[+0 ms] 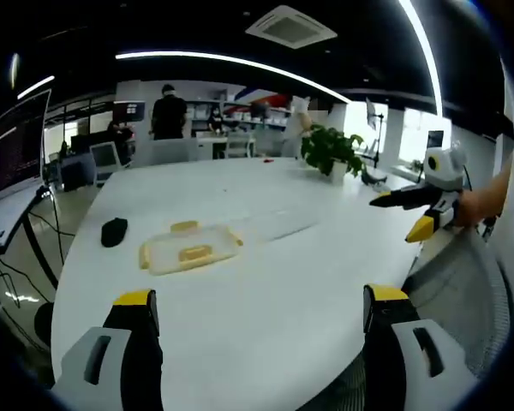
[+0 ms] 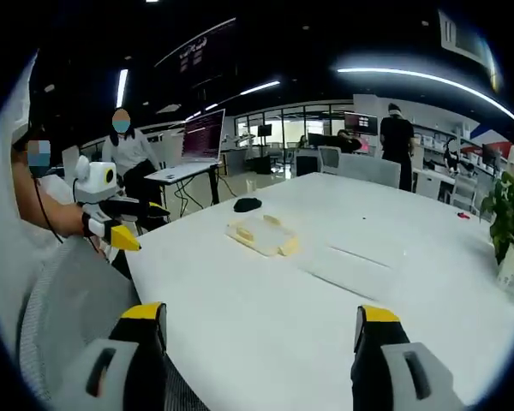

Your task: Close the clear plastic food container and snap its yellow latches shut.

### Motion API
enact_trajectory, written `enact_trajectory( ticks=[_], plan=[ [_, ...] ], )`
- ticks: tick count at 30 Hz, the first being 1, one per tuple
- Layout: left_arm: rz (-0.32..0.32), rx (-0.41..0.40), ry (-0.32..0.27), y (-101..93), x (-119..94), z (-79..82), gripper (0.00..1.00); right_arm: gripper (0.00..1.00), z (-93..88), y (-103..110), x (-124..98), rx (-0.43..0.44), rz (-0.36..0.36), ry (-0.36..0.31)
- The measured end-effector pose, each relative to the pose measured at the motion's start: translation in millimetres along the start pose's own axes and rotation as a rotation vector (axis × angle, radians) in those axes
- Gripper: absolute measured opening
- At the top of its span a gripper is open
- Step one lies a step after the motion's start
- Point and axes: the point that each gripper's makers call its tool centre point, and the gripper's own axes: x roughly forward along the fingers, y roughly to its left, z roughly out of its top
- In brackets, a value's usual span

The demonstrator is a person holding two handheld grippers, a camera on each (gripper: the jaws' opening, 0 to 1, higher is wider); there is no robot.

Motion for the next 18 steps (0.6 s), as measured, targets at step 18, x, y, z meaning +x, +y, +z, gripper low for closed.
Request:
enact_trajectory(
  ticks=[18],
  plan=[
    [0.0,0.005,0.005,-0.3,0.0,-0.5,0.98,0.9,-0.8,-0.6,0.0,0.005,-0.002,0.002]
  ],
)
